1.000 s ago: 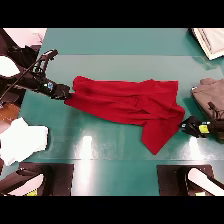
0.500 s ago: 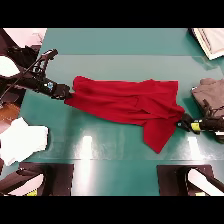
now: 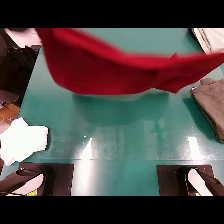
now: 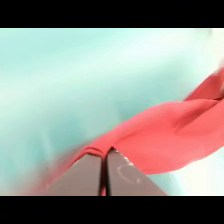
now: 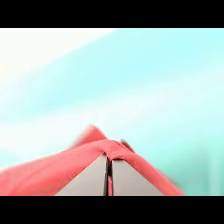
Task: Fold the shirts.
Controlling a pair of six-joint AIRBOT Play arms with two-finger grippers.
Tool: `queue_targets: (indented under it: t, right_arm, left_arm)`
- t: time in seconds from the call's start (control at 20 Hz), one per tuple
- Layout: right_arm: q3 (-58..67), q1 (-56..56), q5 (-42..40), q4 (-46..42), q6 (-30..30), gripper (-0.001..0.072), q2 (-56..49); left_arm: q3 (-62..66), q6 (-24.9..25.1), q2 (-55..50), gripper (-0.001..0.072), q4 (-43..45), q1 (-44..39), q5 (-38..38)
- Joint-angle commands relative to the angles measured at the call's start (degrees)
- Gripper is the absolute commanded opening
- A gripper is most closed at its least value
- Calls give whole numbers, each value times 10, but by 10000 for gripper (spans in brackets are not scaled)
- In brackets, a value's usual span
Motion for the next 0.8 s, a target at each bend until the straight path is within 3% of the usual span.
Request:
queue_targets:
  t: [0.0, 0.25, 0.55, 0.65, 0.75]
  right_arm:
    - [184, 0, -24, 8, -1, 12, 11]
    - [339, 0, 5, 0, -16, 12, 16]
    - [405, 0, 60, -153, 7, 11, 54]
    - [405, 0, 104, -206, 42, 10, 55]
    - [405, 1, 174, -216, 76, 8, 24]
  left_arm:
    - [144, 0, 23, 24, 1, 0, 63]
    - [136, -1, 118, 24, -16, 0, 103]
    - [135, -1, 163, 24, -136, 0, 117]
    - [97, -2, 163, 23, -122, 0, 100]
    - [18, -42, 155, 22, -52, 0, 77]
